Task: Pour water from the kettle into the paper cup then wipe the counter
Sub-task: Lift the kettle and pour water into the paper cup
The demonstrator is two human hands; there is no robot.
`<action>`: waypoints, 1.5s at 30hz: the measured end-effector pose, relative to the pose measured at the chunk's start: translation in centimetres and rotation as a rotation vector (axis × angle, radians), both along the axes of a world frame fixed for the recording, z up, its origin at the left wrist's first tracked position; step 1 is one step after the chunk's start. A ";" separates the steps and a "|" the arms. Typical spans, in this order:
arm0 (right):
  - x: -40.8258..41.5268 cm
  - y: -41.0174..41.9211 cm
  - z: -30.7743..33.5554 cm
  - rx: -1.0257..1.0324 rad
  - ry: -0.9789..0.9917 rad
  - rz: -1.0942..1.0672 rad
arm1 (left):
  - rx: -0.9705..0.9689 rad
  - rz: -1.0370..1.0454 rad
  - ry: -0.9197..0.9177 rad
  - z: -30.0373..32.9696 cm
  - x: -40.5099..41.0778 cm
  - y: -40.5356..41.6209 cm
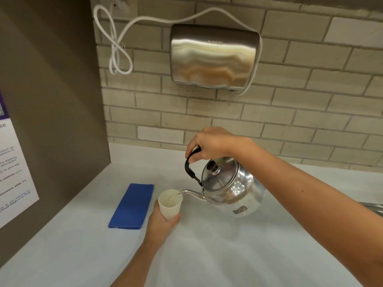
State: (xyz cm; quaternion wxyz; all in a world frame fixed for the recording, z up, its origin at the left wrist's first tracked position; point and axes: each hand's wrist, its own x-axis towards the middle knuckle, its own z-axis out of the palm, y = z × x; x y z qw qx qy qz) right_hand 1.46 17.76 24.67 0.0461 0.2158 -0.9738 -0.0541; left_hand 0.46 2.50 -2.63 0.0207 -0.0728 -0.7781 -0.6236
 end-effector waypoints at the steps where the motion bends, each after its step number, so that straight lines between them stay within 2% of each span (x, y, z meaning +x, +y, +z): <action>1: 0.0 0.0 0.1 0.002 -0.002 -0.003 | -0.004 0.001 0.003 0.0 0.0 0.0; 45: 0.9 -1.0 1.7 0.063 -0.001 -0.003 | -0.040 0.057 0.044 -1.0 -0.9 0.2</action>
